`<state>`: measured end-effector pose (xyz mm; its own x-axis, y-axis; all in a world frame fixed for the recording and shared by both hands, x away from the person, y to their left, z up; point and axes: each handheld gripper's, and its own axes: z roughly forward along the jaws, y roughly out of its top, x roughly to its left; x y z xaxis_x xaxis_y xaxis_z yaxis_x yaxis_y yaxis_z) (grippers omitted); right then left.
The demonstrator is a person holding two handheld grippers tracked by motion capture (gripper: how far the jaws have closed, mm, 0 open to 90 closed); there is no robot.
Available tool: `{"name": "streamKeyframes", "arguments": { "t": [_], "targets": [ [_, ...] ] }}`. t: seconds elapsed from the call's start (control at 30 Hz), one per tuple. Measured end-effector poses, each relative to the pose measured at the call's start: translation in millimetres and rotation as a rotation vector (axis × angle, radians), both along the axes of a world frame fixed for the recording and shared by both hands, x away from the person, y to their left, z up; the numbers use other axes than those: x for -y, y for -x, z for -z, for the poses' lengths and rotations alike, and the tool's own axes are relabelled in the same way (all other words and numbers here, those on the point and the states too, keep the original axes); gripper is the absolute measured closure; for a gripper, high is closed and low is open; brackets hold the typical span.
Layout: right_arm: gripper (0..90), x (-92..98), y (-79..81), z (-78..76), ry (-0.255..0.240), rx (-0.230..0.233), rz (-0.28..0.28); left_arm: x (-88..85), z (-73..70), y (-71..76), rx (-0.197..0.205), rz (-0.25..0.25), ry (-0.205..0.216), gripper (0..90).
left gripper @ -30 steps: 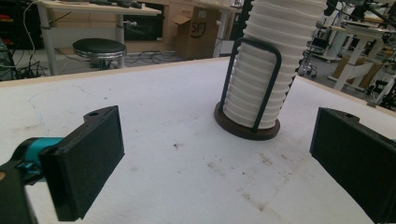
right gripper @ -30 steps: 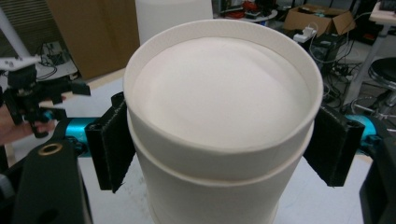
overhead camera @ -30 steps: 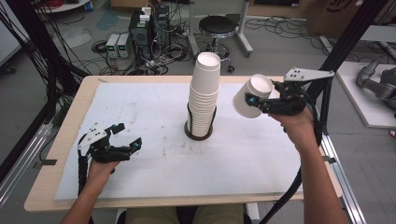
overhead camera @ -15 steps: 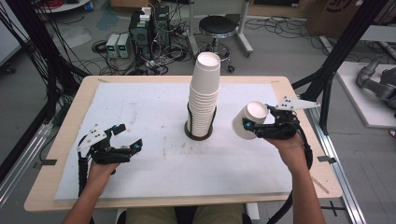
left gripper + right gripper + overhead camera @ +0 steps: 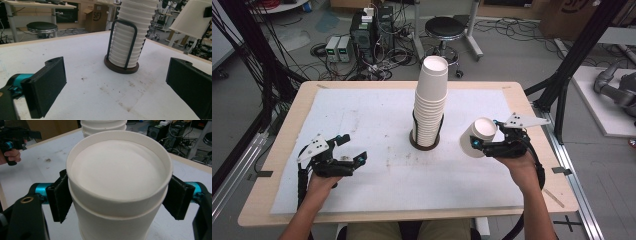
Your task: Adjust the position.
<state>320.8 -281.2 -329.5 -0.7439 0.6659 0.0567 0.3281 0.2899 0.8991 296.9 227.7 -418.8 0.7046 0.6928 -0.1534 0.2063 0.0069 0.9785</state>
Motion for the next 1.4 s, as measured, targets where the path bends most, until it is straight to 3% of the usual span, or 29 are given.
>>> {"name": "streamKeyframes", "arguments": {
  "t": [0.27, 0.47, 0.7, 0.87, 0.97, 1.07, 1.3, 1.4],
  "targets": [
    [21.1, -4.4, 0.7, 2.9, -0.017, -0.007, -0.039, 6.7, -2.6, 1.6, 0.003, 0.047, -0.008, 2.9],
    [21.1, -21.4, 1.6, 5.6, -0.017, -0.021, -0.117, 16.1, -6.6, 2.8, 0.005, 0.107, -0.012, 2.9],
    [21.1, -36.9, 2.5, 6.9, -0.025, -0.03, -0.173, 34.4, -10.9, 6.6, 0.012, 0.186, -0.057, 2.8],
    [21.1, -51.6, 2.4, 10.2, -0.018, -0.036, -0.221, 47.7, -13.9, 4.7, 0.007, 0.25, -0.058, 2.9],
    [21.1, -60.5, 3.0, 11.8, -0.008, -0.045, -0.249, 63.1, -16.3, 2.8, 0.017, 0.298, -0.068, 2.8],
    [21.1, -65.3, 3.3, 12.7, -0.004, -0.048, -0.264, 70.4, -17.4, 1.9, 0.019, 0.314, -0.067, 2.8],
    [21.1, -79.2, 4.8, 16.7, -0.001, -0.059, -0.305, 111.0, -25.2, -2.3, 0.047, 0.385, -0.124, 2.8],
    [21.1, -82.2, 5.4, 17.6, 0.004, -0.063, -0.312, 119.7, -25.8, -3.3, 0.048, 0.403, -0.138, 2.8]
  ]
}}
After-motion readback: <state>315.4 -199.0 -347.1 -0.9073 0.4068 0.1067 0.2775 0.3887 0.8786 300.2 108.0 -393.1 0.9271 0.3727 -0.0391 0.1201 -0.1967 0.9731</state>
